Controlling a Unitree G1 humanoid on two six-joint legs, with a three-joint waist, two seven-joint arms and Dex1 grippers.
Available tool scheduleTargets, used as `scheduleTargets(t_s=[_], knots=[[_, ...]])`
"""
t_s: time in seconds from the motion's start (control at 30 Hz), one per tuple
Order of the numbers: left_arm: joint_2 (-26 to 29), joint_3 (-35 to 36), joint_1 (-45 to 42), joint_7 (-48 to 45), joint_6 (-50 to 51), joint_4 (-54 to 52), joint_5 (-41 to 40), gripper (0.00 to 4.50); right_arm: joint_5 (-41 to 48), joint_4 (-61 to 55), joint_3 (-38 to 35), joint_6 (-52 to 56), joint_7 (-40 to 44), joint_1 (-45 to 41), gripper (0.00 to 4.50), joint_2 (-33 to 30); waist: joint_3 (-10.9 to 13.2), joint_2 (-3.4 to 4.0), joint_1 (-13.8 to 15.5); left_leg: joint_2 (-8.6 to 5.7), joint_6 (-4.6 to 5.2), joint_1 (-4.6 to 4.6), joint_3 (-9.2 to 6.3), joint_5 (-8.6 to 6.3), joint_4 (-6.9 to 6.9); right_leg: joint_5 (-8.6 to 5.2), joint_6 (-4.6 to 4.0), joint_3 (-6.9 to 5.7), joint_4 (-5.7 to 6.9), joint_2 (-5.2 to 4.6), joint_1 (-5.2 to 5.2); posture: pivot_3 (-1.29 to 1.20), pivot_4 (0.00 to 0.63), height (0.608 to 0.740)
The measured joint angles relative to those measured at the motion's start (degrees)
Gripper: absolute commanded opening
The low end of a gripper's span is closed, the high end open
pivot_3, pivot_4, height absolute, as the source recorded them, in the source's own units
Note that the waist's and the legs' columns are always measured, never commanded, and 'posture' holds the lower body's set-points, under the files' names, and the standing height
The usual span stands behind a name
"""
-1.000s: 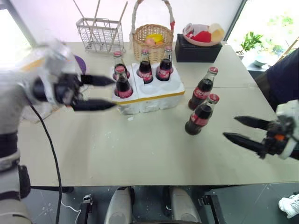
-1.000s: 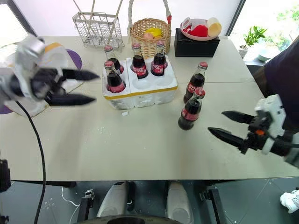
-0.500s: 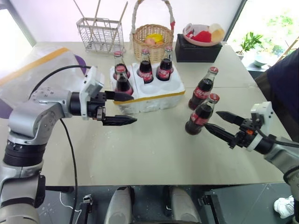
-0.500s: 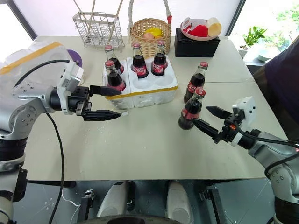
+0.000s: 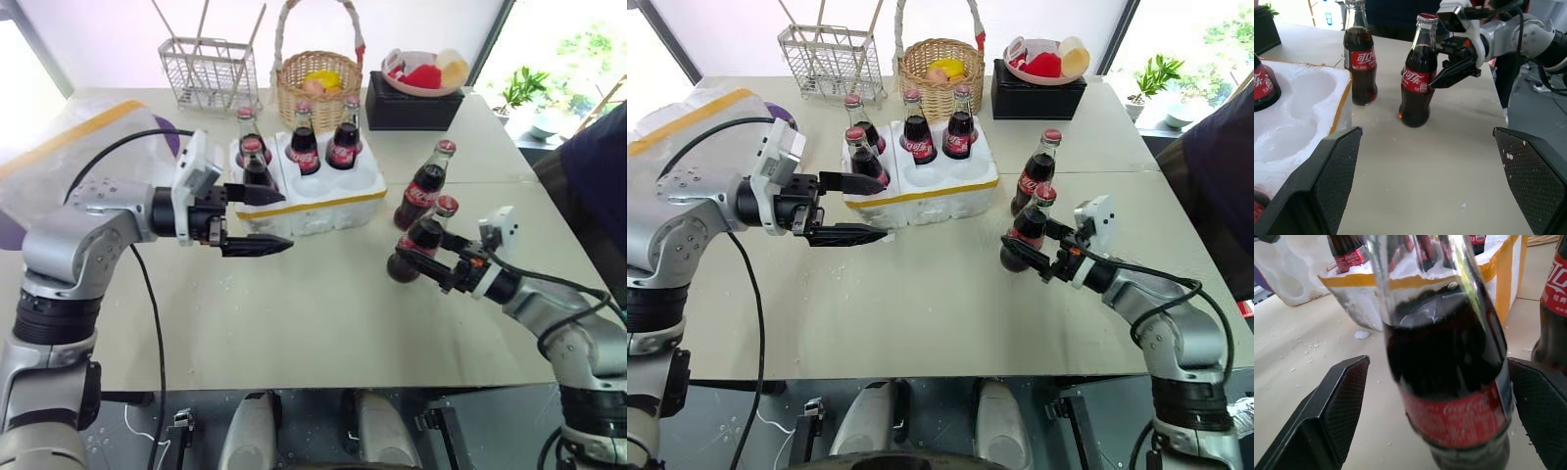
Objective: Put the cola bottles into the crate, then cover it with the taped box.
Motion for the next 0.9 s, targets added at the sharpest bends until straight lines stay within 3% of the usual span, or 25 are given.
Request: scheduleTargets(t_s=[0.07, 0.23, 0.4, 0.6, 0.7, 0.9], knots=[[0.0, 0.0, 0.0, 0.1, 0.0, -0.1, 0.0, 4.49, -0.8, 1.9, 0.8, -0.4, 0.1, -1.0, 4.50, 0.5, 0.0, 0.00, 0.0, 0.00, 0.00, 0.00, 0.00, 0.00, 0.00, 0.00, 0.00, 0.00, 0.00, 0.00, 0.00, 0.00, 0.150, 0.740], [0.3, 0.5, 0.5, 1.3, 1.3, -1.0, -1.1, 4.50, -1.0, 3.0, 1.3, -0.6, 0.5, -3.1, 2.85, 0.6, 0.0, 0.00, 0.0, 0.00, 0.00, -0.02, 0.00, 0.00, 0.00, 0.00, 0.01, 0.00, 0.00, 0.00, -0.01, 0.00, 0.150, 0.740], [2.1, 5.7, 5.4, 4.4, 3.6, -2.8, -3.6, 4.50, 7.1, -3.3, 0.8, 6.0, 1.1, -6.9, 2.84, -0.9, 0.2, 0.24, -0.7, 0.03, 0.00, -0.05, 0.01, 0.00, -0.07, 0.09, 0.16, 0.04, 0.08, 0.02, -0.16, 0.00, 0.150, 0.740], [3.0, 12.7, 12.1, 9.9, 4.9, -5.9, -5.8, 4.50, 11.3, -4.5, 1.8, 8.6, 0.4, -24.7, 2.84, -0.7, 0.2, 0.22, -1.3, 0.04, 0.00, -0.05, -0.03, 0.00, -0.14, 0.03, 0.05, 0.02, 0.07, 0.06, -0.17, 0.00, 0.150, 0.740], [3.1, 14.7, 14.4, 12.5, 4.8, -7.2, -6.2, 4.50, 7.1, 2.8, 7.3, 7.2, 0.2, -34.5, 2.84, 4.1, 0.2, 0.21, -1.5, 0.04, 0.00, -0.05, 0.00, 0.00, -0.14, 0.05, 0.06, 0.03, 0.08, 0.06, -0.20, 0.00, 0.150, 0.740], [3.0, 16.2, 15.9, 15.7, 4.6, -8.8, -7.1, 4.50, -4.0, 20.6, 14.7, -1.3, 1.3, -45.1, 2.84, 11.7, 0.2, 0.19, -1.1, 0.01, 0.00, -0.21, 0.04, 0.01, -0.25, 0.15, 0.25, 0.02, 0.03, 0.02, -0.31, 0.00, 0.150, 0.740]])
